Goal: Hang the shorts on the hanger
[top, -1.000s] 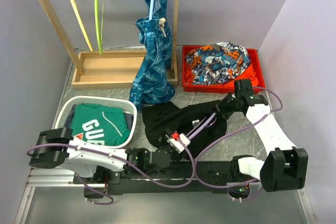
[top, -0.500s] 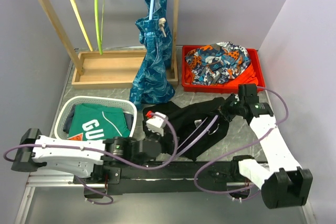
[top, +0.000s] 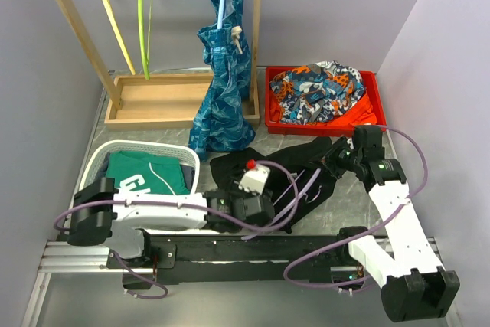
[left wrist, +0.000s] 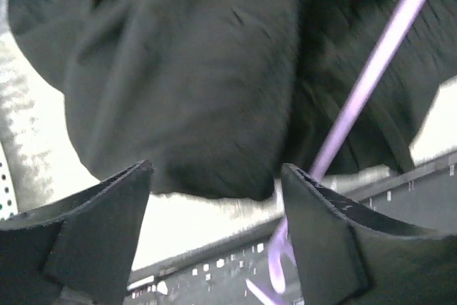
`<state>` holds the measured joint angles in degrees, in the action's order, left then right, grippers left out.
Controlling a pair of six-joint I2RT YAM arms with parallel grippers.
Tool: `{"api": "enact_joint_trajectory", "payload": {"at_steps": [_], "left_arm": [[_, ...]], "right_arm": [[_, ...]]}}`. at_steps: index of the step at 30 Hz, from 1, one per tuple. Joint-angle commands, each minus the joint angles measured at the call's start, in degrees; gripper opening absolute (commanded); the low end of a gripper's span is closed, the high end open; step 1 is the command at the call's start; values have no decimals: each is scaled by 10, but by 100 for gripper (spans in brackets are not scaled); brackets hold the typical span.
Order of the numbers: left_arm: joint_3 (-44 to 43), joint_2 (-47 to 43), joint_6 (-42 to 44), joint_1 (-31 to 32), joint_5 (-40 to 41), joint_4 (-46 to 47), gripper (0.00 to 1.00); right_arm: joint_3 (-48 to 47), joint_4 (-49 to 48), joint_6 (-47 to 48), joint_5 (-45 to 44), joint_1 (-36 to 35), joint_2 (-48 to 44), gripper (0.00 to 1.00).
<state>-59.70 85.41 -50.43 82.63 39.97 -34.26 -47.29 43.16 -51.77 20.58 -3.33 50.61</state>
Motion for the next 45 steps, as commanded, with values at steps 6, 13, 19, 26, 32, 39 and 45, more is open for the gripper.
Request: {"api": "enact_joint_trajectory", "payload": {"at_steps": [6, 13, 19, 26, 32, 39, 45], "left_arm": [[-5, 24, 31, -48, -42, 64, 64], [37, 40, 14, -63, -32, 98, 55], [89, -16, -12, -76, -35, 103, 13], [162, -96, -61, -76, -57, 107, 1], [189, -141, -84, -74, -83, 97, 1], [202, -204, -96, -63, -98, 58, 1], [187, -218, -114, -32, -83, 6, 1]], "right_arm": [[-5, -11, 7, 1, 3, -39, 0], [-32, -15, -17, 30, 3, -24, 0], [-130, 29, -18, 5, 8, 21, 0], [-230, 38, -59, 5, 31, 95, 0], [-292, 40, -84, 0, 79, 132, 0], [-343, 54, -97, -35, 112, 150, 0], [-357, 47, -106, -38, 138, 173, 0]]}}
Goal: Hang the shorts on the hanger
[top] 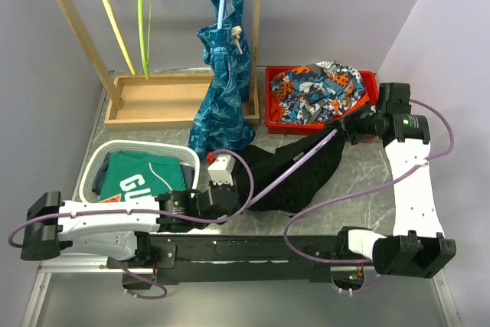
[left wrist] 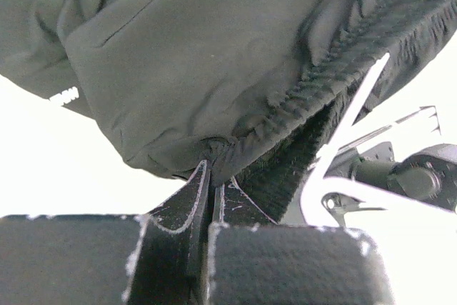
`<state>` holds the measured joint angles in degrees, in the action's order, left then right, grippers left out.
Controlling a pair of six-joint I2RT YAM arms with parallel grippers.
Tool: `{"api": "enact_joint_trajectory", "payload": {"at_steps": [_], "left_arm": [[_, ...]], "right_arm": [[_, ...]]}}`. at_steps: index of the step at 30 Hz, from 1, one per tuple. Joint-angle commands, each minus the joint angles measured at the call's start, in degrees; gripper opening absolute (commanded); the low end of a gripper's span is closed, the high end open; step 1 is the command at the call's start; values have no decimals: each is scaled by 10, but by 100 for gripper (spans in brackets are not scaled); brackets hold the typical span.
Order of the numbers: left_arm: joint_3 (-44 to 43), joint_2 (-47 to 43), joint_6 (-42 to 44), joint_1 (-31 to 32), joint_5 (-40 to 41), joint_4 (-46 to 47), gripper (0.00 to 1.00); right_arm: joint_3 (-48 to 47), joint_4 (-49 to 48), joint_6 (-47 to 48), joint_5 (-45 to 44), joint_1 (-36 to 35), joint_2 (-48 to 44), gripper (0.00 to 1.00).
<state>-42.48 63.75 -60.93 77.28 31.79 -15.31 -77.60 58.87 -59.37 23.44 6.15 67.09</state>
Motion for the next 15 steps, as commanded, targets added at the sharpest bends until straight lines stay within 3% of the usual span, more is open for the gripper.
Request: {"api": "enact_joint_trajectory", "payload": {"at_steps": [1, 15], "left_arm": [[15, 1, -11, 24, 2, -192, 1], [-33, -39, -45, 46, 21, -306, 1]], "right_arm": [[-54, -111, -31, -64, 48, 9, 0], [-78, -86, 15, -124, 88, 9, 0]]}}
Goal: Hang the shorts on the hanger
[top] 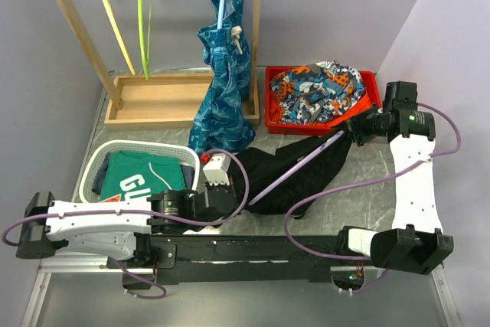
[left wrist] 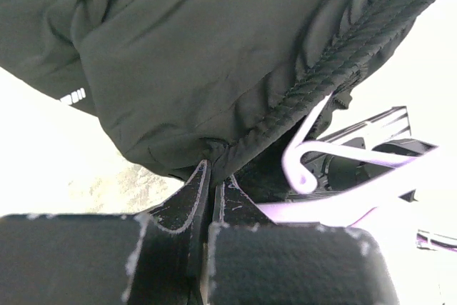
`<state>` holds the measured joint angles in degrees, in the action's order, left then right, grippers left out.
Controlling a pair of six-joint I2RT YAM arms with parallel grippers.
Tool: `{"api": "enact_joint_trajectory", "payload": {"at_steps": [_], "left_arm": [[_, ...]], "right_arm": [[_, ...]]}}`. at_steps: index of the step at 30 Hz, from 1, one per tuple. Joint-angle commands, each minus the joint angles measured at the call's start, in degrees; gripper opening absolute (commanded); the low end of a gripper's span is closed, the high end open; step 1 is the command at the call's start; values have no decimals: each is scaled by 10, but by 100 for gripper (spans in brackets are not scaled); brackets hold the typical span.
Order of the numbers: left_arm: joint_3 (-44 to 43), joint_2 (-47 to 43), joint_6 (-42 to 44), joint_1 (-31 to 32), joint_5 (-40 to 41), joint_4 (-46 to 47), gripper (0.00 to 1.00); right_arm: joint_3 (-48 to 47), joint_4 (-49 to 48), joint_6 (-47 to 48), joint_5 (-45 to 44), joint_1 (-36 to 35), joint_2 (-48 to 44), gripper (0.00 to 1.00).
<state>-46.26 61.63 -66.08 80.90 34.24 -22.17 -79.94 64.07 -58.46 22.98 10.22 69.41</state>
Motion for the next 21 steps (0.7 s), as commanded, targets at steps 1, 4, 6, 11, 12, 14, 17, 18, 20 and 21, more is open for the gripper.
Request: {"api": "enact_joint_trajectory", "payload": {"at_steps": [1, 4, 6, 11, 12, 14, 17, 18, 20, 21], "left_arm": [[2, -27, 13, 11, -11, -235, 1], [-4, -41, 41, 12, -39, -240, 1], [-12, -48, 45, 14, -45, -252, 1], [-35, -52, 83, 18, -75, -264, 1], [-39, -52, 86, 19, -79, -266, 1], [-53, -52, 104, 19, -94, -262, 1], [-82, -50, 132, 20, -123, -248, 1], [-90, -49, 135, 20, -130, -239, 1], [-108, -47, 150, 19, -153, -224, 1], [-112, -46, 155, 19, -157, -207, 1]], "right_arm": [[-52, -137, 6, -125, 49, -17, 0], [-47, -138, 5, -130, 58, -22, 0], [-48, -138, 2, -139, 60, -20, 0], [-34, -149, -9, -173, 61, -40, 0], [-34, -146, -9, -181, 61, -43, 0], [-25, -149, -12, -189, 61, -51, 0], [-16, -147, -17, -212, 60, -67, 0], [-10, -155, -19, -217, 59, -75, 0], [5, -162, -22, -226, 58, -93, 0], [10, -164, -22, -225, 57, -97, 0]]}}
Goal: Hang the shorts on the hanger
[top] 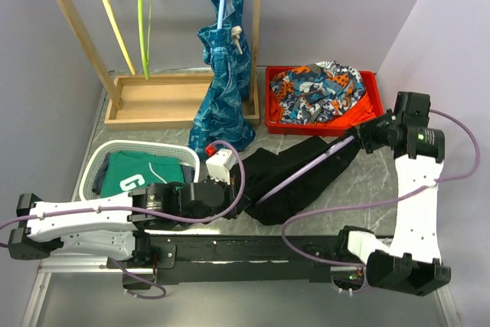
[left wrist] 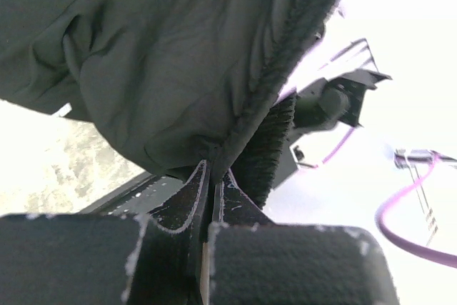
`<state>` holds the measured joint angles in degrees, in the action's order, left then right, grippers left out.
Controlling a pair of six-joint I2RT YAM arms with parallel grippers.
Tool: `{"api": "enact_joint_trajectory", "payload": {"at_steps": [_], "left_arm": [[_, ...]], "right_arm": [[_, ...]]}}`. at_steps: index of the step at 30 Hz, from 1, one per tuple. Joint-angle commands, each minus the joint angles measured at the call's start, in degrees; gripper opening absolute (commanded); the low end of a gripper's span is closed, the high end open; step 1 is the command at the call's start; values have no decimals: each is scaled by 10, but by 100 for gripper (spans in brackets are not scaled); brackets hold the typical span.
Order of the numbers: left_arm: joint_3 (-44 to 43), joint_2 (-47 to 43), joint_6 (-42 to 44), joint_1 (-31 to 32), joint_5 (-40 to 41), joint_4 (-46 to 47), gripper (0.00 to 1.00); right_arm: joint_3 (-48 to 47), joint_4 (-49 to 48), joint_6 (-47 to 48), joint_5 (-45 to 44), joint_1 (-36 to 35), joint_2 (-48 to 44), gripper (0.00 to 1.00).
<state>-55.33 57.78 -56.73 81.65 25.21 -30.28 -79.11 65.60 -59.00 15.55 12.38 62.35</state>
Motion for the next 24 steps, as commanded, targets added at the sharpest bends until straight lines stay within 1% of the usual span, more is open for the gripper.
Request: {"api": "enact_joint_trajectory", "payload": {"at_steps": [1, 3, 4, 8, 10, 12, 13, 15, 16, 17, 19, 20, 22, 23, 24], "left_arm": [[-26, -2, 65, 11, -71, -117, 1], [-43, 9, 80, 11, -84, -95, 1], [-49, 28, 86, 11, -82, -94, 1], [-115, 102, 93, 1, -40, -105, 1], [-141, 143, 100, -2, -25, -105, 1], [-177, 164, 103, -7, -18, -104, 13], [-187, 179, 102, -10, -8, -105, 14], [-207, 187, 98, -30, 5, -115, 13], [-209, 185, 92, -39, 11, -115, 16], [-203, 181, 91, -57, 12, -109, 22], [-189, 163, 103, -73, 3, -73, 22], [-173, 161, 108, -85, -10, -59, 27], [-166, 160, 118, -92, -10, -40, 30], [-163, 161, 124, -97, -9, -36, 38], [-164, 165, 130, -98, -9, -35, 42]], "right_arm": [[6, -180, -19, -150, 32, -30, 0], [19, -183, -24, -155, 7, -41, 0], [30, -186, -31, -155, 2, -46, 0], [51, -192, -52, -124, -27, -48, 0], [56, -190, -66, -133, -47, -47, 0], [62, -192, -75, -133, -61, -44, 0], [71, -193, -82, -117, -61, -36, 0], [78, -195, -84, -102, -61, -21, 0], [83, -194, -85, -95, -61, -7, 0], [89, -195, -85, -87, -62, 0, 0], [112, -209, -86, -74, -61, 10, 0], [123, -218, -88, -58, -61, 13, 0], [146, -242, -85, -43, -63, 17, 0], [149, -245, -82, -35, -65, 22, 0], [150, -246, -80, -31, -68, 26, 0]]}}
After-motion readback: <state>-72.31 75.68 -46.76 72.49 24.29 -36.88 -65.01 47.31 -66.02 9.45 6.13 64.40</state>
